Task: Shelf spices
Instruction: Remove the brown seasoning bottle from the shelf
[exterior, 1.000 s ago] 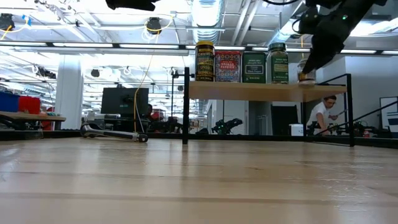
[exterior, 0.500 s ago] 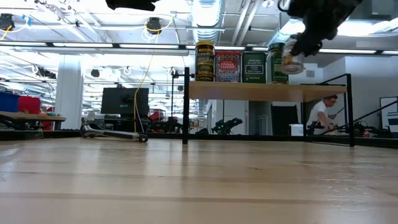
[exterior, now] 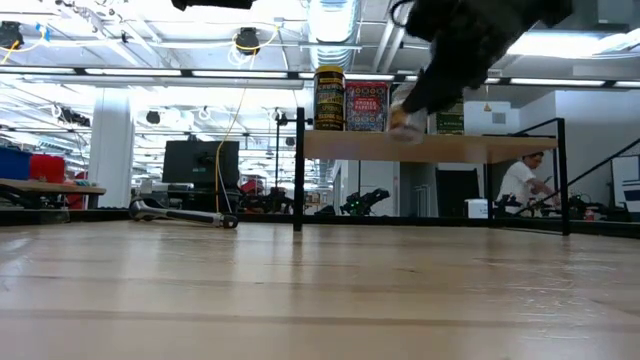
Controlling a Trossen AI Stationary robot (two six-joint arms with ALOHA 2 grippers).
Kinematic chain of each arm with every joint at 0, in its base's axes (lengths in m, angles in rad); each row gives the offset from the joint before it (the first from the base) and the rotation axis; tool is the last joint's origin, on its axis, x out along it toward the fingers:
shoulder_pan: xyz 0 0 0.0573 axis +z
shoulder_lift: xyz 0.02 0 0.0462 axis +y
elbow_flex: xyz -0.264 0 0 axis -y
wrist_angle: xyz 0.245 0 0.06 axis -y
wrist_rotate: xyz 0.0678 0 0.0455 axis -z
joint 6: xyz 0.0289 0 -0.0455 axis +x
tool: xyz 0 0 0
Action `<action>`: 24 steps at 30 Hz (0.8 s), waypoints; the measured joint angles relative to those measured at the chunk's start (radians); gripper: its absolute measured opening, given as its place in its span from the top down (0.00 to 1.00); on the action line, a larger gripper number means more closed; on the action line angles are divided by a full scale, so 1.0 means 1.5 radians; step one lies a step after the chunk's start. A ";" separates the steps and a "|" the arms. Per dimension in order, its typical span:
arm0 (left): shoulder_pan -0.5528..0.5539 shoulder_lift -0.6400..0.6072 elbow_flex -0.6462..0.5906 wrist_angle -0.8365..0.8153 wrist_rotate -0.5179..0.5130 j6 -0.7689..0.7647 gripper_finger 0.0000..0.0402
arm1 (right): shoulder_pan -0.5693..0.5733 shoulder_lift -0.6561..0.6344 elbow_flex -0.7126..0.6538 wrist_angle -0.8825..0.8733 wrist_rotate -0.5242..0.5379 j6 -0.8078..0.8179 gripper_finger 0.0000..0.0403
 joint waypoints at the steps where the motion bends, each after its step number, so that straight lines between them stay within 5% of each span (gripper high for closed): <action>1: 0.000 0.000 0.000 -0.003 0.001 -0.006 0.50 | 0.000 0.014 0.000 0.013 0.000 -0.004 0.53; 24: -0.002 0.000 0.000 -0.012 0.006 -0.030 0.50 | -0.016 0.213 0.000 0.133 0.036 -0.047 0.53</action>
